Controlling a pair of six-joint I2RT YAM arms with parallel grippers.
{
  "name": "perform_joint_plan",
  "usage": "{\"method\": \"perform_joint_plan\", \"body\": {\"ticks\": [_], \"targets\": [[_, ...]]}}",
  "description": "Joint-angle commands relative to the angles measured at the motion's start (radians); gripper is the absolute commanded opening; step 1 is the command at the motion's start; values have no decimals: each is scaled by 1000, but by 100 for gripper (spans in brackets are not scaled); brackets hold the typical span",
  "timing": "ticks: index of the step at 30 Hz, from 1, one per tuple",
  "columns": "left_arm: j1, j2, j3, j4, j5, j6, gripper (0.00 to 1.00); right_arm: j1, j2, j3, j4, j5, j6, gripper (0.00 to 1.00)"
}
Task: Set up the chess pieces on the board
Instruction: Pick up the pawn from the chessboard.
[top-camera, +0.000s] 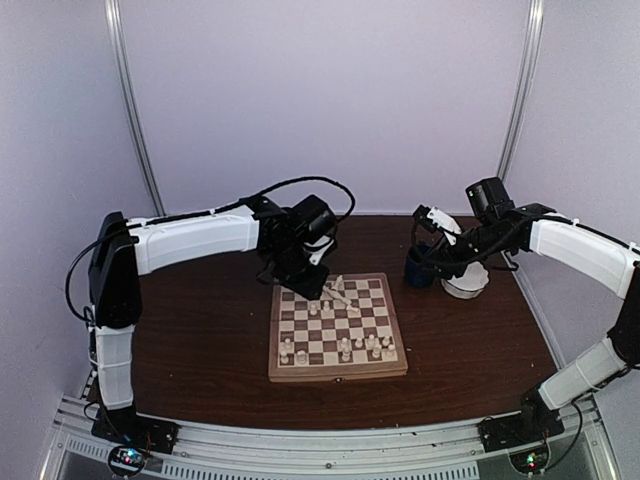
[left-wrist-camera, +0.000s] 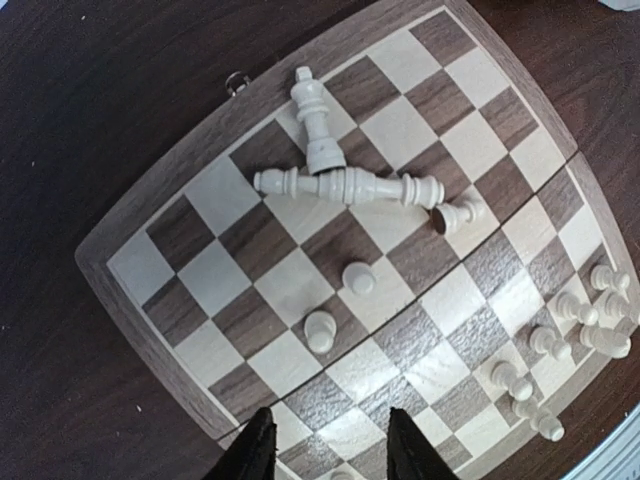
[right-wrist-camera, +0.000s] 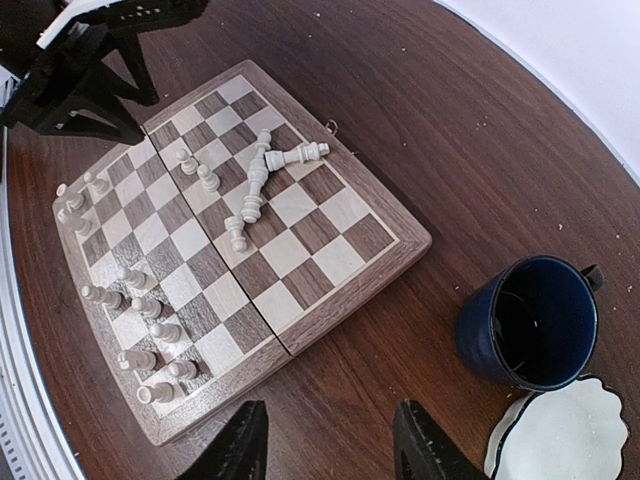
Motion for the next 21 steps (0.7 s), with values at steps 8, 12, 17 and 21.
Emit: {"method": "perform_joint_plan", "body": {"ticks": [8,12,17,21], "targets": [[61,183,149,-20,65,-4,30,-4,-15,-6,-6,17,-20,47],[63,210,151,-20,91,-3,30,-4,-10,-6,-6,15,-23,47],[63,240,160,-19,147,-6,28,-4,-5,-4,-6,16,-25,47],[63,243,160,-15,150,-8,23,-4,-4,-5,-8,16,-25,47]]}}
